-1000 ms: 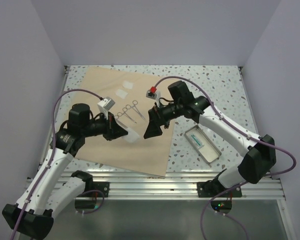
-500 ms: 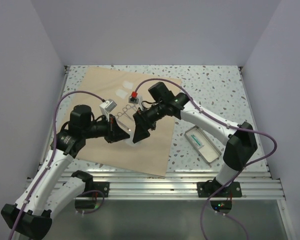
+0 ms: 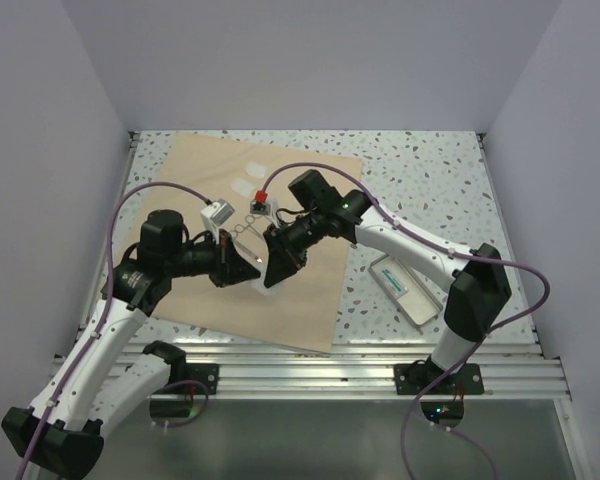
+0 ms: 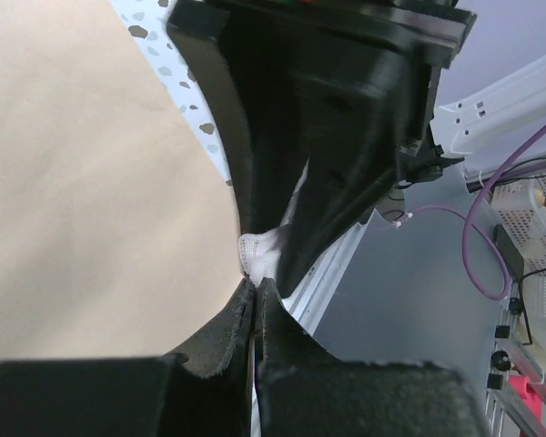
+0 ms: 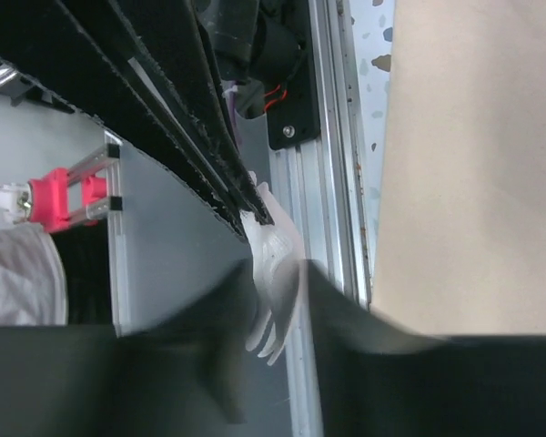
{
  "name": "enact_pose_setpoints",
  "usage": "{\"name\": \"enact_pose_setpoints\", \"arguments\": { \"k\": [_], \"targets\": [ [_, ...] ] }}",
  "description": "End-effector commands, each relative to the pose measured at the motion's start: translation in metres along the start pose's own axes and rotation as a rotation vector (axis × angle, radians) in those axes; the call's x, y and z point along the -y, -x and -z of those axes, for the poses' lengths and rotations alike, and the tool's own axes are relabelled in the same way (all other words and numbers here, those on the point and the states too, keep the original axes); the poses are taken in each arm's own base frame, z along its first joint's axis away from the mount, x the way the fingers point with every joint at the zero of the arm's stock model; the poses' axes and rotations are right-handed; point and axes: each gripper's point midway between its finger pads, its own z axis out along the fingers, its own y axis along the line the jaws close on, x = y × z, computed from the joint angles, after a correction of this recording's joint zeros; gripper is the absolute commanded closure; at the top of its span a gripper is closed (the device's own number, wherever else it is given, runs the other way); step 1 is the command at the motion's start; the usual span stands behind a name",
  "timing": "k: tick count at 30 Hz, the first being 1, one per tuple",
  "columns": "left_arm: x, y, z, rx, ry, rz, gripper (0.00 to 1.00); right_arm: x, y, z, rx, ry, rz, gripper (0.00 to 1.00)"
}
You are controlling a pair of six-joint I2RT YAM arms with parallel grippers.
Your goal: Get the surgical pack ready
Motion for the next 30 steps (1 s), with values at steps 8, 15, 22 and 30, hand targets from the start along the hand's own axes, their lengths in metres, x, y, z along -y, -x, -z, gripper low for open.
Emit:
{"name": "enact_pose_setpoints", "arguments": {
  "k": [8,15,22,30],
  "targets": [
    [-0.052,0.023,0.006,0.029,0.331,-0.011,0.40,0.033,-0.011,-0.005,0.047,-0.098,-0.174,1.00],
    [-0.114,0.032,0.031,0.028,0.723,0.058,0.22,0.099,-0.037,0.059,0.270,-0.323,-0.457,1.00],
    [-0.118,0.016,0.011,0.006,0.645,0.090,0.24,0.170,-0.113,0.175,0.643,-0.630,-0.874,1.00],
    [-0.119,0.005,-0.009,-0.038,0.570,0.121,0.26,0.200,-0.167,0.218,0.922,-0.742,-1.070,1.00]
  ]
}}
